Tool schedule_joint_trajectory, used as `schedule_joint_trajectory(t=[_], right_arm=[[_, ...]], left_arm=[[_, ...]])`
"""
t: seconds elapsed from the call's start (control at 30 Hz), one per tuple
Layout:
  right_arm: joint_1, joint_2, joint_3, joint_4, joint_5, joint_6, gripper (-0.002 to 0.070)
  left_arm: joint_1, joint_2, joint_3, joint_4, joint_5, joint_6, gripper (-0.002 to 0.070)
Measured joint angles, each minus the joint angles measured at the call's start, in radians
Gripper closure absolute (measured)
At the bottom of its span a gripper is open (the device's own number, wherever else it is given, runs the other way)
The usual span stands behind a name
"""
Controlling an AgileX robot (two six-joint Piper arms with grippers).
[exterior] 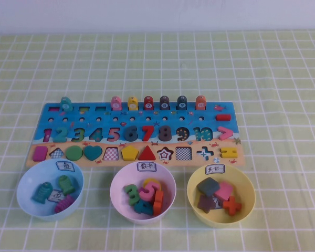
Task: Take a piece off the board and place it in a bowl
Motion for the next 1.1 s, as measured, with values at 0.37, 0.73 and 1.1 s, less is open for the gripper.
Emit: schedule_joint_trajectory(t=[0.37, 0.73, 1.1], right_arm=[[0.0, 0.165, -0.224, -0.232, 0.219, -0.007, 0.0694], [0.0, 0.773, -0.85, -0.684, 0.758, -0.084, 0.0694], [0.002, 1.268, -1.172, -0.819, 0.976, -0.124, 0.0694]], left_arm=[[0.0, 0.0, 0.0, 0.0, 0.0, 0.0, 0.0679], [0.0, 0.0, 0.0, 0.0, 0.0, 0.0, 0.0679], [0.0, 0.0, 0.0, 0.0, 0.0, 0.0, 0.068]])
